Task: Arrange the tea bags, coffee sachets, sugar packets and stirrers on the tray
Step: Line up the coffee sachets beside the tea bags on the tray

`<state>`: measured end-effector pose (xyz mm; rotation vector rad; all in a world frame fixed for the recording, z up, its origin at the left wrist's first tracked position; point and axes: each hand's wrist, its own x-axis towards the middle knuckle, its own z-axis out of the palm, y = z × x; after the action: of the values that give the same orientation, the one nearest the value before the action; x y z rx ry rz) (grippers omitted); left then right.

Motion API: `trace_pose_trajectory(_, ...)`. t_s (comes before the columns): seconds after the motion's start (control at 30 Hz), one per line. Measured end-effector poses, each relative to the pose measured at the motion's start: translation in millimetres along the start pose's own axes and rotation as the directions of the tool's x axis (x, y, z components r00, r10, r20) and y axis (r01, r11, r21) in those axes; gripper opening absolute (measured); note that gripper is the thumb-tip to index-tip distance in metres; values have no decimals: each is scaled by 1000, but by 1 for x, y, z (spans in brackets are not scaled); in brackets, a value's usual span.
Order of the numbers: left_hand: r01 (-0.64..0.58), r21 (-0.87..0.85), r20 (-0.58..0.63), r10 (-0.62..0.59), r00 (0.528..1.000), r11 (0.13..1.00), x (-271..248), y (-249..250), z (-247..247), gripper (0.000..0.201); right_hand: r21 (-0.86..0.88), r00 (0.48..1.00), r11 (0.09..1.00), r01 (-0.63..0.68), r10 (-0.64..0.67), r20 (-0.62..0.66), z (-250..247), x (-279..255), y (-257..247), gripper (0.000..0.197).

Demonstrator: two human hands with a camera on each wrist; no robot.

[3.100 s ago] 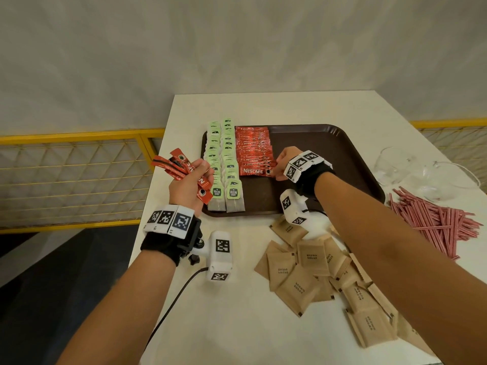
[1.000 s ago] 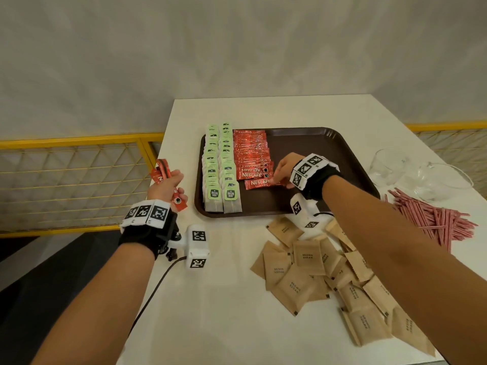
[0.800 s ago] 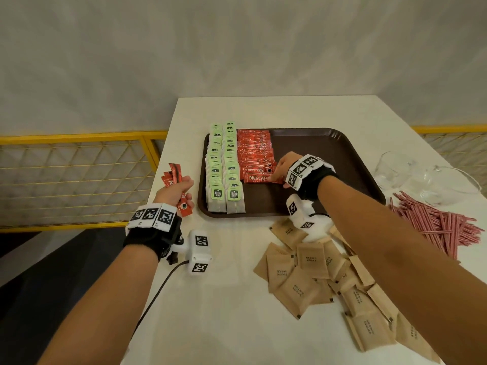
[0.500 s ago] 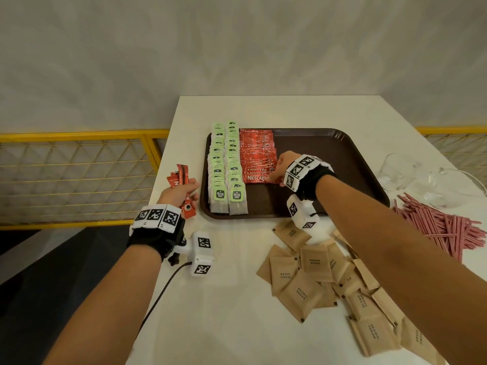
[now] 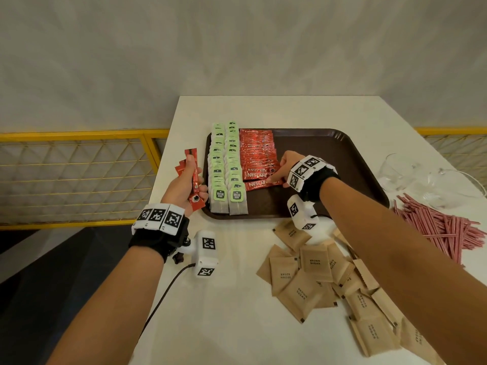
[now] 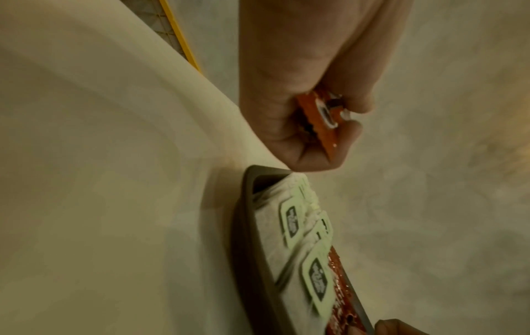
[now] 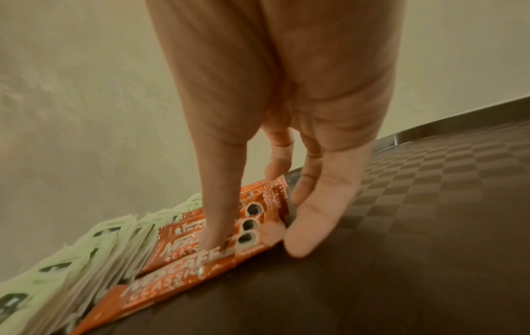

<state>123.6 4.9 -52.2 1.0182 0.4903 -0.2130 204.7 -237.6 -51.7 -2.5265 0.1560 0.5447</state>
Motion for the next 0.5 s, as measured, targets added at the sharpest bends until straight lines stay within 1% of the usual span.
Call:
trace_pose_trajectory(0.07,9,0,60,-9,998,1000,-7,3,6,42,-30,1000,1000,-3,2,-19,-4,-8,-2,53)
trace_pose_trajectory(0.13,2,27,102,-4,995,1000,-11,6,11,43,-39,997,999,25,-28,-68,-8,-13,-5,45)
trace_pose_trajectory(0.2,-14,58,142,5,990,998,-15,6,16,43,40,986,993,109,-103,-132,-13,-21,-14,39)
trace_pose_trajectory(0.23,-17,72,161,6,987,997,-16,6,19,43,106,979,980,167,-153,-133,-15,-27,-20,38)
trace_pose_trajectory(0.27,-19,85,179,4,984,996,-18,5,22,43,160,971,960,229,-214,-105,-16,-35,-28,40)
trace_pose_trajectory(0.3,-20,101,197,0,980,995,-21,4,26,43,220,961,936,274,-271,-47,-17,-44,-37,43)
trace_pose_trajectory(0.37,-24,152,238,-13,971,988,-26,2,35,41,385,924,869,312,-371,90,-14,-64,-54,41)
trace_pose_trajectory(0.43,-47,216,283,-16,959,975,-31,-2,42,43,506,873,800,323,-458,169,-7,-74,-65,27)
trace_pose_trajectory(0.5,-57,230,316,-19,948,971,-33,-5,44,46,582,838,747,321,-510,194,1,-77,-68,5)
